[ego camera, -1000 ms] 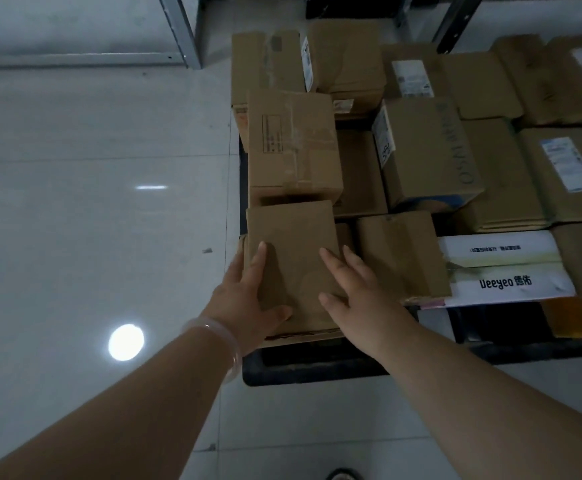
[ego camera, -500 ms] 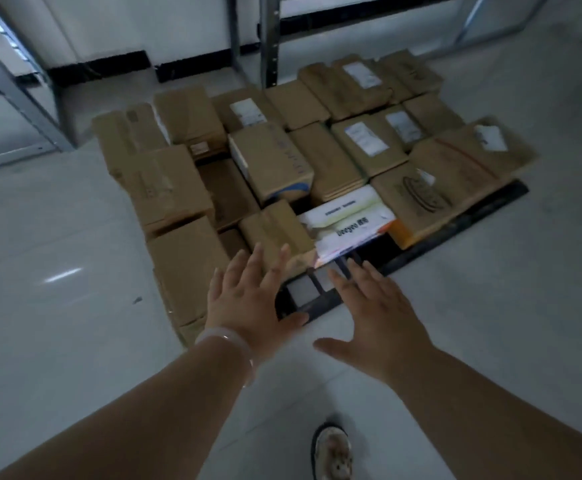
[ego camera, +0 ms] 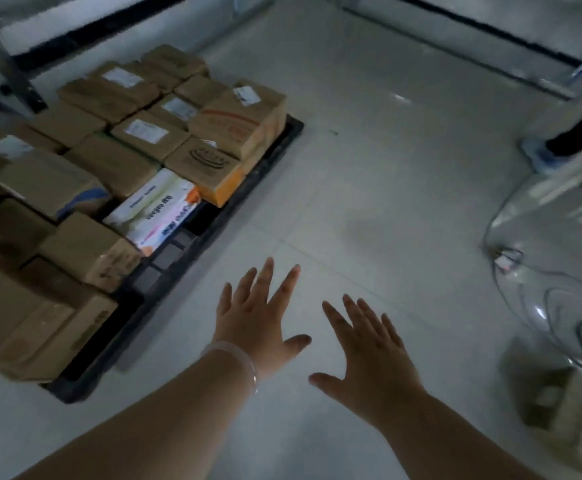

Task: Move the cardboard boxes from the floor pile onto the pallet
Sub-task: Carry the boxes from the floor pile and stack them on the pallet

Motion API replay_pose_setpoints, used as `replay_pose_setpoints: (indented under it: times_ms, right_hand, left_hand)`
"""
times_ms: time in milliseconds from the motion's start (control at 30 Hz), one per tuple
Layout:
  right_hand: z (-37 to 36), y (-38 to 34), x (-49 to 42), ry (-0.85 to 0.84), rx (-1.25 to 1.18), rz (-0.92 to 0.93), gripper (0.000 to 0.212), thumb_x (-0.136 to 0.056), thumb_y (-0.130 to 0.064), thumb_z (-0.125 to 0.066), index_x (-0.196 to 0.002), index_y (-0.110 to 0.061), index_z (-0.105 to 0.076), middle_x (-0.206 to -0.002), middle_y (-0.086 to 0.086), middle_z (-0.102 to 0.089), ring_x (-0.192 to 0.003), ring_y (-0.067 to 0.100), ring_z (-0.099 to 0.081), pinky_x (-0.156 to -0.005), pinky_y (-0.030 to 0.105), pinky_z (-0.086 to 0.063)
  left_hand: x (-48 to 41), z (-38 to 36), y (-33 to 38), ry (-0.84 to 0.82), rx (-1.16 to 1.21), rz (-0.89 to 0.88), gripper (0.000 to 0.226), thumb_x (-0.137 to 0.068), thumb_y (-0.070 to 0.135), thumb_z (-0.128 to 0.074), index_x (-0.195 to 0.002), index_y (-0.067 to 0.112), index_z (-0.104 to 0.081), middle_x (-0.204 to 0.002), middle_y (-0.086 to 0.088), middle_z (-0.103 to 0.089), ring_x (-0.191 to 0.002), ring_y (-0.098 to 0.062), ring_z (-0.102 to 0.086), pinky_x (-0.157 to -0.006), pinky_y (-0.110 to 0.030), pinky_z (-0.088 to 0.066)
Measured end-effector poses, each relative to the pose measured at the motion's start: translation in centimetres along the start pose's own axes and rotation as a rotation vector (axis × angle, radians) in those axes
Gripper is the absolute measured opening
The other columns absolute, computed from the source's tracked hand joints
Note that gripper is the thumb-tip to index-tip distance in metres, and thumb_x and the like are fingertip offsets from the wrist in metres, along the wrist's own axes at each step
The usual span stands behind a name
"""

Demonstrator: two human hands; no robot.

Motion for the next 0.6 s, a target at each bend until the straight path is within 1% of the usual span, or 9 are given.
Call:
replay_pose_setpoints:
  times_ms: [67, 167, 267, 333, 433, 533, 600]
  right_hand:
    - [-0.4, 4.9, 3.3, 0.005, -0.031, -0.065, 0.102, -0.083, -0.078, -0.043, -0.148, -0.043, 0.028, -0.159, -0.007, 0.030, -0.144, 0.012, 0.029, -0.118, 0.038, 0.017]
    - [-0.8, 12.5, 9.0, 0.036, -0.058, -0.153, 0.100, -0.084, -0.078, -0.042, -0.148, -0.042, 0.027, -0.160, -0.006, 0.029, -0.147, 0.015, 0.027, -0.118, 0.038, 0.017]
    - [-1.6, 19.8, 16.1, 0.037, -0.088, -0.244, 0.101, -0.084, -0.079, -0.041, -0.144, -0.045, 0.033, -0.156, -0.007, 0.033, -0.141, 0.013, 0.034, -0.114, 0.037, 0.021]
    - [-2.1, 24.6, 20.9, 0.046, -0.117, -0.320, 0.102, -0.083, -0.080, -0.042, -0.141, -0.047, 0.035, -0.157, -0.008, 0.032, -0.137, 0.011, 0.036, -0.112, 0.036, 0.022]
    - [-2.6, 31.1, 27.3, 0.047, -0.174, -0.444, 0.101, -0.082, -0.079, -0.044, -0.146, -0.047, 0.027, -0.161, -0.008, 0.026, -0.135, 0.008, 0.034, -0.112, 0.036, 0.022]
    - [-2.9, 36.8, 32.2, 0.075, -0.229, -0.563, 0.100, -0.082, -0.080, -0.044, -0.147, -0.047, 0.025, -0.161, -0.009, 0.025, -0.140, 0.010, 0.030, -0.113, 0.037, 0.020]
    - [-3.3, 39.8, 34.7, 0.062, -0.249, -0.608, 0.100, -0.083, -0.079, -0.043, -0.147, -0.046, 0.027, -0.161, -0.008, 0.026, -0.145, 0.014, 0.026, -0.115, 0.038, 0.018]
  left_hand:
    - [0.0, -1.8, 5.9, -0.015, -0.022, -0.063, 0.103, -0.082, 0.078, -0.041, -0.135, 0.048, 0.041, -0.154, 0.004, 0.036, -0.148, -0.025, 0.021, -0.116, -0.049, 0.008]
    - [0.5, -4.5, 15.3, -0.053, -0.039, -0.158, 0.102, -0.083, 0.077, -0.042, -0.134, 0.050, 0.042, -0.158, 0.004, 0.031, -0.149, -0.024, 0.018, -0.117, -0.049, 0.007]
    - [2.0, -7.2, 24.5, -0.103, -0.057, -0.234, 0.102, -0.083, 0.076, -0.044, -0.132, 0.051, 0.043, -0.158, 0.005, 0.030, -0.149, -0.023, 0.016, -0.118, -0.048, 0.006]
    - [3.0, -8.8, 30.4, -0.136, -0.055, -0.283, 0.103, -0.082, 0.075, -0.046, -0.133, 0.052, 0.042, -0.158, 0.006, 0.031, -0.149, -0.022, 0.016, -0.118, -0.048, 0.006]
    - [4.6, -11.1, 38.3, -0.173, -0.070, -0.379, 0.104, -0.081, 0.076, -0.046, -0.132, 0.053, 0.042, -0.157, 0.007, 0.031, -0.150, -0.021, 0.013, -0.118, -0.048, 0.005]
    - [5.4, -12.9, 45.5, -0.197, -0.079, -0.478, 0.102, -0.082, 0.077, -0.043, -0.128, 0.055, 0.045, -0.150, 0.010, 0.038, -0.150, -0.021, 0.014, -0.118, -0.047, 0.006]
    - [5.4, -13.9, 49.2, -0.218, -0.088, -0.521, 0.101, -0.082, 0.077, -0.043, -0.125, 0.056, 0.046, -0.151, 0.010, 0.038, -0.149, -0.021, 0.015, -0.118, -0.047, 0.006]
Point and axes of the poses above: each hand's wrist, its own x-axis away from the middle knuckle, its own z-axis out of the back of the hand, y = z × x, the point moved 4 cm from there along -x, towards the middle knuckle
